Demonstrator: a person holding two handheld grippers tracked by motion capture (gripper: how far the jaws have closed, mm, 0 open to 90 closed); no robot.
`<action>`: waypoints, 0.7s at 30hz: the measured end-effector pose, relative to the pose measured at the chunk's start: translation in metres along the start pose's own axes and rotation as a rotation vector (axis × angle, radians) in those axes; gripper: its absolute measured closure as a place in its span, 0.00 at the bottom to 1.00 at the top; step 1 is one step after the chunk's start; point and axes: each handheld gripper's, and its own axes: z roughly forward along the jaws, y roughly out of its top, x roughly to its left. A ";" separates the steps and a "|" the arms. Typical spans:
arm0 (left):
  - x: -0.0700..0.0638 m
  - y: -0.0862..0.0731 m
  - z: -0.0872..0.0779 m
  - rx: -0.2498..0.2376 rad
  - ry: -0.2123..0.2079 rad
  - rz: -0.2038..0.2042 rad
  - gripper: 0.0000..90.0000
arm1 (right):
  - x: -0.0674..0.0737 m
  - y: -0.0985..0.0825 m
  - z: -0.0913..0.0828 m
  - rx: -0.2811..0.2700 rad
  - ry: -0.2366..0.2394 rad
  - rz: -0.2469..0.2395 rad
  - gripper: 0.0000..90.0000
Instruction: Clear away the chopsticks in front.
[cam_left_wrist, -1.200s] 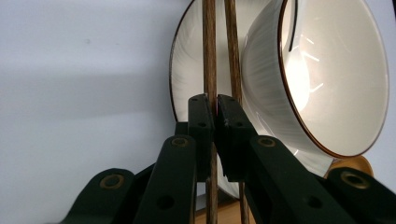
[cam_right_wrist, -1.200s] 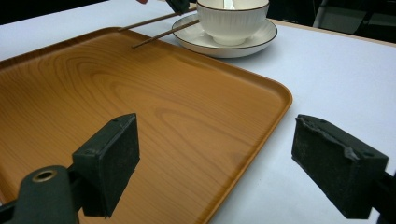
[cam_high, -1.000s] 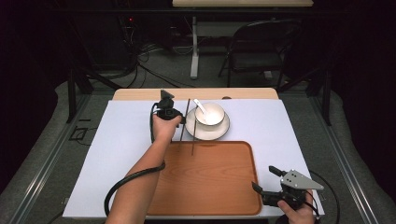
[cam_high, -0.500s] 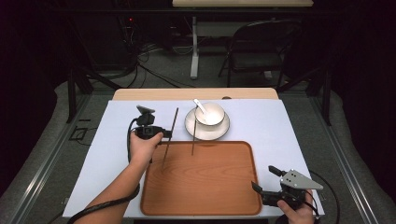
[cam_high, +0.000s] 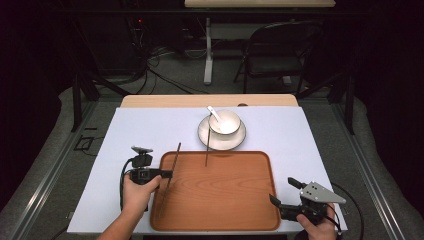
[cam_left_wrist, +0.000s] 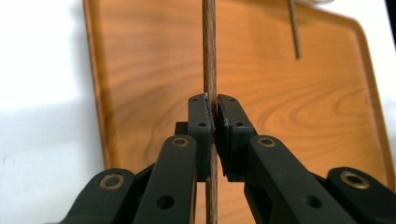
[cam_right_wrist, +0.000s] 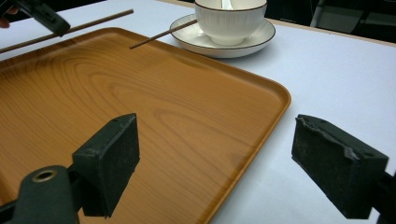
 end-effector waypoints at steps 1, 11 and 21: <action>0.001 -0.002 0.000 0.007 -0.002 -0.002 0.94 | 0.000 0.000 0.000 0.000 0.000 0.000 0.16; 0.003 -0.008 0.006 0.037 0.045 0.005 0.94 | -0.001 0.000 0.000 -0.002 0.001 0.008 0.16; 0.007 -0.010 0.009 0.051 0.044 -0.007 0.94 | -0.002 0.000 0.000 -0.005 0.003 0.013 0.16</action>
